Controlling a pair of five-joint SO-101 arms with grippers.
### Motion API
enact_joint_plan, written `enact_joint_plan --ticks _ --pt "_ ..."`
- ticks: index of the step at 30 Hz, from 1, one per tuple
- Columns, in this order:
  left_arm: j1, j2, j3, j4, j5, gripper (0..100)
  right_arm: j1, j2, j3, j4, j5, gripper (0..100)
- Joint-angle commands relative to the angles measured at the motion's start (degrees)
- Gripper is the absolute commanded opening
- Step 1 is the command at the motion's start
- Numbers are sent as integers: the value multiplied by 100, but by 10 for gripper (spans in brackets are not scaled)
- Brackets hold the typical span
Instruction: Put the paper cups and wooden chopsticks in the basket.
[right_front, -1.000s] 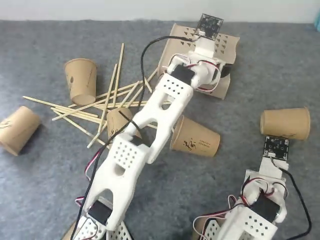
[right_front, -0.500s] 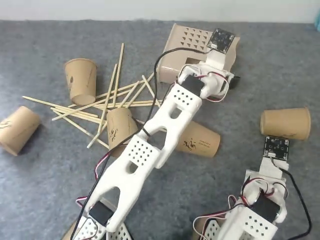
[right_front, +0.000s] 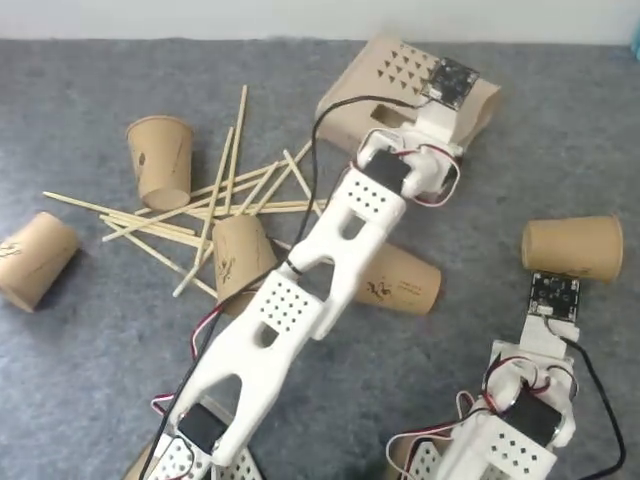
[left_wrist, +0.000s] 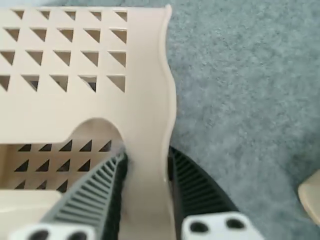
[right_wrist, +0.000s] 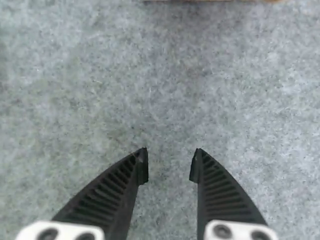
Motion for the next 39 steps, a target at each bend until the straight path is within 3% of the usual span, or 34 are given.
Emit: enact_joint_plan --ticks 1,9,20,29,36,39 --pt "18 -264 -963 501 536 10 66 -119 -132 -84 -70 155" --pt "-396 -1837 -875 809 2312 11 66 -119 -123 -84 -70 155" --pt "-1152 -2637 -866 897 3464 11 66 -119 -88 -110 -70 155" --pt "-563 -2040 -884 -360 3842 12 66 -119 -70 -127 -70 155" --pt "-202 -1732 -884 -941 5600 12 48 -119 -70 -127 -70 155" --pt "-220 -1582 -884 -932 5890 12 48 -119 -70 -127 -70 155"
